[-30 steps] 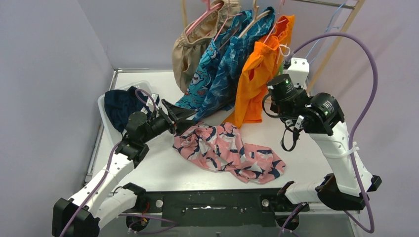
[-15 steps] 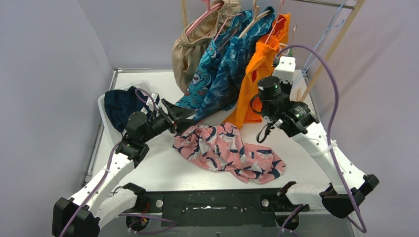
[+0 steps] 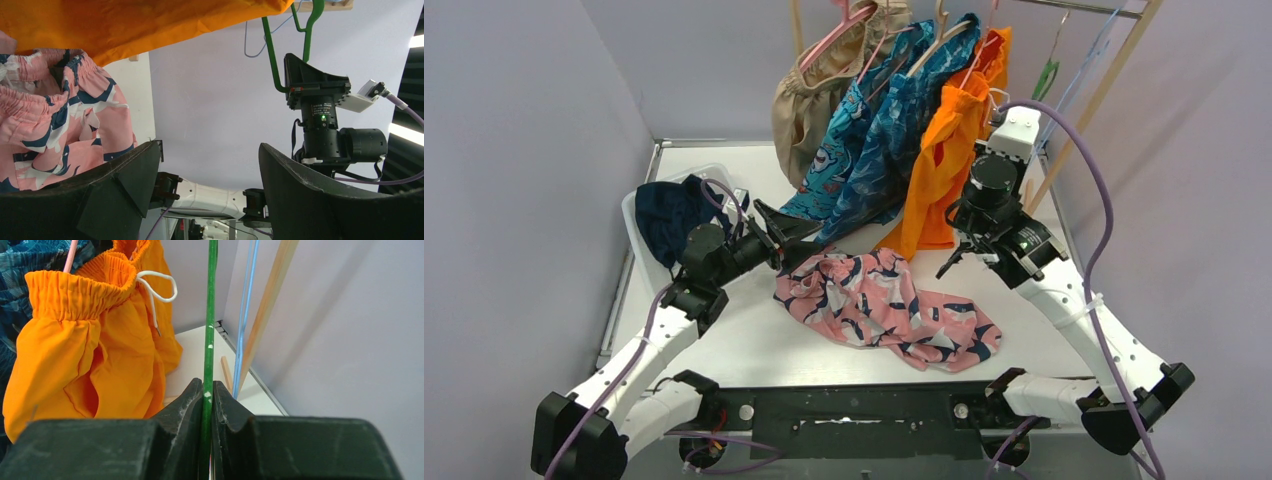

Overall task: Remove the shorts from the hanger
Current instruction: Place the hanger on the clothes rod.

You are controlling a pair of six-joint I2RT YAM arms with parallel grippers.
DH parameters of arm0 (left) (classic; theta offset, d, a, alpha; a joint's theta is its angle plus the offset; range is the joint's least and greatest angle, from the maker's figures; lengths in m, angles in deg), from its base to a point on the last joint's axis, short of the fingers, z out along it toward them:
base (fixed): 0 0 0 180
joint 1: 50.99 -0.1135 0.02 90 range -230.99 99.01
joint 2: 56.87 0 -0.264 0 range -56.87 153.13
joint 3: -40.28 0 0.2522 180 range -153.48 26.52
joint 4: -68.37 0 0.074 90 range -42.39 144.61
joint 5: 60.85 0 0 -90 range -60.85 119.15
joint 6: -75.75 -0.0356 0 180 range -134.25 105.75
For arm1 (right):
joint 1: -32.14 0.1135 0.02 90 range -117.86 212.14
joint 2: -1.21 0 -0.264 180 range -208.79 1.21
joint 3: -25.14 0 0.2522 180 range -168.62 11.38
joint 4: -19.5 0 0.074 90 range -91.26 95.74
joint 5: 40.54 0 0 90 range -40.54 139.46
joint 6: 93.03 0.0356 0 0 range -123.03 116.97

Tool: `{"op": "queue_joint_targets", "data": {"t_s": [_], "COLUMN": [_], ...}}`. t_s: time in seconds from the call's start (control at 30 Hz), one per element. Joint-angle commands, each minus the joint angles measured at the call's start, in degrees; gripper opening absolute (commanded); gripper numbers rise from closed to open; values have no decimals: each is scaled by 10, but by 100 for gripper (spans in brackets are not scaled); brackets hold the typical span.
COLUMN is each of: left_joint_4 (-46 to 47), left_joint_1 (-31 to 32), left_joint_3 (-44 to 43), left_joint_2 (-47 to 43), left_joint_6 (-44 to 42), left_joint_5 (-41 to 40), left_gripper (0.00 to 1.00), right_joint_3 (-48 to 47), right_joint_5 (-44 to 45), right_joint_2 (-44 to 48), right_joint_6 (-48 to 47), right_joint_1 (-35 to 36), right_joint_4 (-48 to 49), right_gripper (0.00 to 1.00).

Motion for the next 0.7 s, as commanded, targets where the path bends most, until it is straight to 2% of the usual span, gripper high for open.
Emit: {"op": "queue_joint_targets", "data": {"t_s": [0.0, 0.27, 0.53, 0.67], "left_joint_4": [38, 43, 44, 44], "left_joint_1": [-4, -5, -5, -5], "left_joint_3": [-2, -3, -3, -1], "left_joint_2": [-1, 4, 2, -1], "left_joint_6": [-5, -5, -3, -3], "left_joint_5": [10, 10, 13, 13], "left_gripper": [72, 72, 72, 72], "right_joint_3": [21, 15, -45, -54], "right_joint_5": [13, -5, -76, -92], "right_joint_2": [30, 27, -12, -21], "right_joint_6": [-16, -75, -22, -29], "right_joint_1": [-2, -9, -73, -87], "right_joint_4": [73, 126, 39, 41], "right_gripper": [0, 0, 0, 0]}}
